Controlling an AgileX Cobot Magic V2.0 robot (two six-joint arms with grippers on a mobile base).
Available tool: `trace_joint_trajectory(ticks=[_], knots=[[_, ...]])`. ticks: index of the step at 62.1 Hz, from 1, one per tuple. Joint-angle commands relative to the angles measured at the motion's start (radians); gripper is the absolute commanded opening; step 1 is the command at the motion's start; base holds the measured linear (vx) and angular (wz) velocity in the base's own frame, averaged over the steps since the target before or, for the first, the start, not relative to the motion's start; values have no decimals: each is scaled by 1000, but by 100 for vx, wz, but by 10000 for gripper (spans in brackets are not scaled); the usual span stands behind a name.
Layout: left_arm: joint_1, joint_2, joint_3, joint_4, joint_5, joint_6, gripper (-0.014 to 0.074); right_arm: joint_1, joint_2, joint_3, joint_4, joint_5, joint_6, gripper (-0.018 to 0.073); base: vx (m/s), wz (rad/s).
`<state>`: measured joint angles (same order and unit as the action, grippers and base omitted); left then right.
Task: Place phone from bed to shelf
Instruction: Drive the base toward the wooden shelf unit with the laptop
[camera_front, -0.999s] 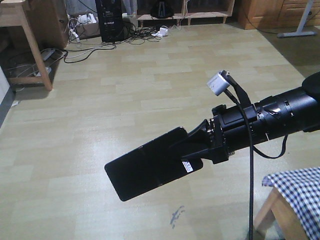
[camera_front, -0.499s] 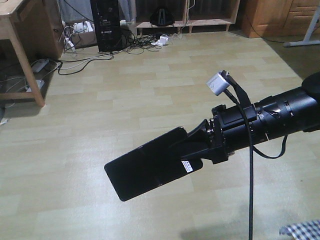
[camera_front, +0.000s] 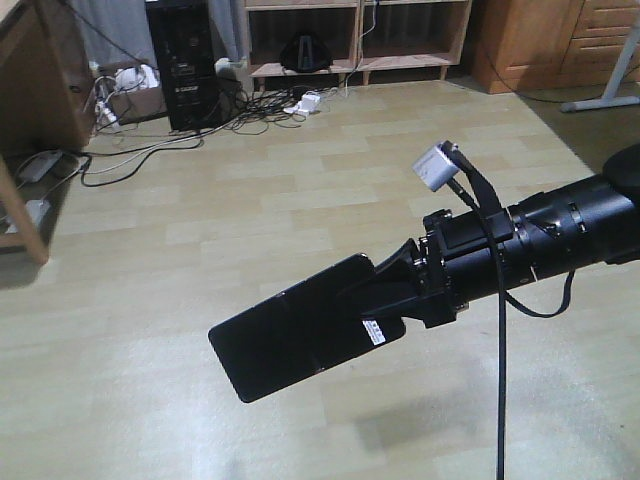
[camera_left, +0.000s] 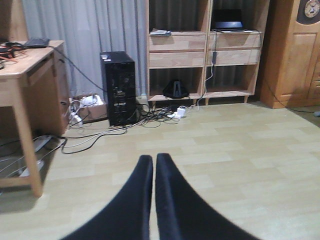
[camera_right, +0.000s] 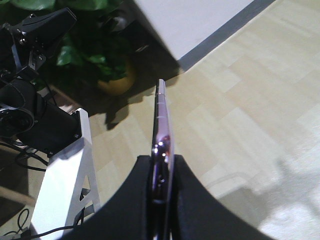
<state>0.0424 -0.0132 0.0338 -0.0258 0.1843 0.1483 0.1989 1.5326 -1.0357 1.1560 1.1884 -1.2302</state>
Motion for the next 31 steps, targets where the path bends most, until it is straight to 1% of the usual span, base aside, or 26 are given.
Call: trace_joint_trajectory(ticks=[1,31], knots=[[-4,-13,-21,-9,-72,-6,1,-3,-40,-25,85,98,-1,-2,46,-15],[-4,-13,-21,-9,-72,-6,1,-3,-40,-25,85,98,-1,-2,45,-20]])
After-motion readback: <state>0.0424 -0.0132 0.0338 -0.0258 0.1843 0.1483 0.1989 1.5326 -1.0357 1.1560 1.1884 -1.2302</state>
